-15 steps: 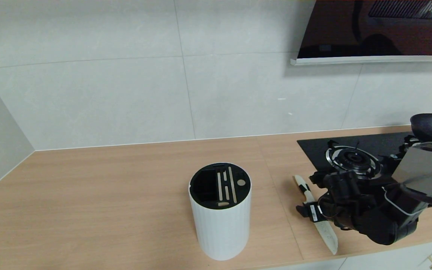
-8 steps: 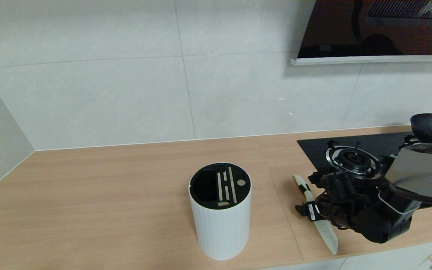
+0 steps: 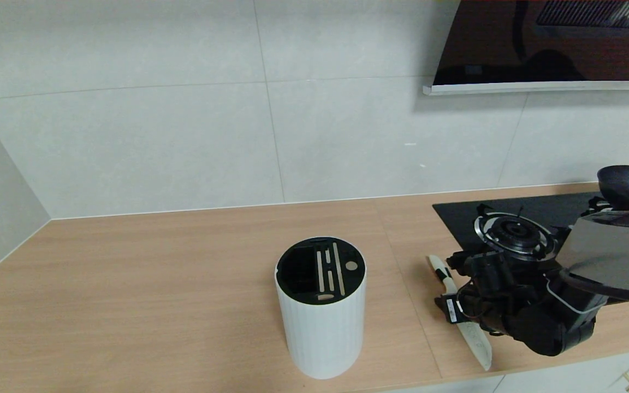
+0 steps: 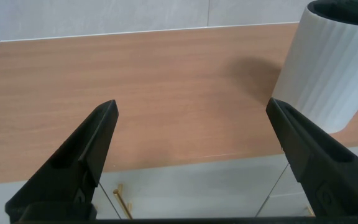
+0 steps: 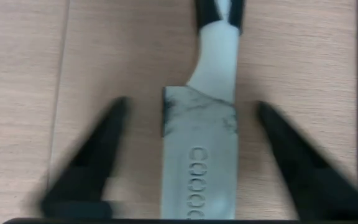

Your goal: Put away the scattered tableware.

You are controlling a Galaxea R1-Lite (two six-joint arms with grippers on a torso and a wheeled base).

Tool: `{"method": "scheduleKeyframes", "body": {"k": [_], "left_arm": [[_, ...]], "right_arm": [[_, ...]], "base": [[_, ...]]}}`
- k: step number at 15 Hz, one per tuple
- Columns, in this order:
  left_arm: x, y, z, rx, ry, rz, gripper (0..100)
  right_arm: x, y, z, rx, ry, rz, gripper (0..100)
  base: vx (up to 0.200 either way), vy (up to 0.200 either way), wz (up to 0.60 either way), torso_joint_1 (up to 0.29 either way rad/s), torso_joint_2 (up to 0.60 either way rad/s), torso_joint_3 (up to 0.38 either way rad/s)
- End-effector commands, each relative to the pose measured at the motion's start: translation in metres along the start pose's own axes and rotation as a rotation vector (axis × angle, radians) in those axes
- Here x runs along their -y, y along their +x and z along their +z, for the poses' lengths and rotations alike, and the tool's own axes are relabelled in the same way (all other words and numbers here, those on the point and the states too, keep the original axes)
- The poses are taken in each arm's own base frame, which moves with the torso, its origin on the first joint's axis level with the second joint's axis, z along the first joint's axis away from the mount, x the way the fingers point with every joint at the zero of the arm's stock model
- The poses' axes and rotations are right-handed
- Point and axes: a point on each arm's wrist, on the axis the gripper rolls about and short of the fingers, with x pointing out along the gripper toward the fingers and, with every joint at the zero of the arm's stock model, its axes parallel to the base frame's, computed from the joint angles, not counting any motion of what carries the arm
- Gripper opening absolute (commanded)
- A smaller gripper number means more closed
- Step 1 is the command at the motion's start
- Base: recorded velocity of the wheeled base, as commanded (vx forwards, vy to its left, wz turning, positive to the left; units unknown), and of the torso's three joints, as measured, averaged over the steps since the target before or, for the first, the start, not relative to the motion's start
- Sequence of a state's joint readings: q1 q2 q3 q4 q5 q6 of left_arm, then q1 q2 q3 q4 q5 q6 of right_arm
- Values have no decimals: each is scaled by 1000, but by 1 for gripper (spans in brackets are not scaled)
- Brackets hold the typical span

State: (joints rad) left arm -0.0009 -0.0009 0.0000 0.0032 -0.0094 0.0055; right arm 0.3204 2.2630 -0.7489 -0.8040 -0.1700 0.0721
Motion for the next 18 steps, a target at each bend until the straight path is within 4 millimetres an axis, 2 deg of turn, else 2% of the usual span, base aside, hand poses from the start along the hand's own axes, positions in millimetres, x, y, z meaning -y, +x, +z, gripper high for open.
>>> {"method": "scheduleKeyframes", "body": {"k": [1,6,8,9,12,13,14,17,18], "left_arm": [[0,0,0,-1,-1,-1,100],[0,0,0,-1,1,1,100],[0,0,0,-1,1,1,100],[0,0,0,-1,1,-2,100],[0,0,0,-1,2,-2,100],[0,0,0,-1,2,-1,100],[0,0,0,-1,4,-1,100],[0,0,0,-1,-1,4,100],[0,0,0,-1,1,4,100]], "right_arm": [[1,0,0,-2,1,-1,0],[2,1,0,7,4,-5,0],[3,-7,6,33,10,-10,0],[5,-21,14,70,15,-22,0],[9,-76,43,212,33,-6,0],[10,-85,47,236,35,0,0],[5,-114,56,308,31,33,0],[-4,-147,56,369,-22,79,0],[-6,-152,56,381,-40,85,0]], "base": [[0,0,0,0,0,0],[0,0,0,0,0,0],[0,0,0,0,0,0],[0,0,0,0,0,0],[0,0,0,0,0,0],[0,0,0,0,0,0],[0,0,0,0,0,0],[0,0,0,0,0,0],[0,0,0,0,0,0]]}}
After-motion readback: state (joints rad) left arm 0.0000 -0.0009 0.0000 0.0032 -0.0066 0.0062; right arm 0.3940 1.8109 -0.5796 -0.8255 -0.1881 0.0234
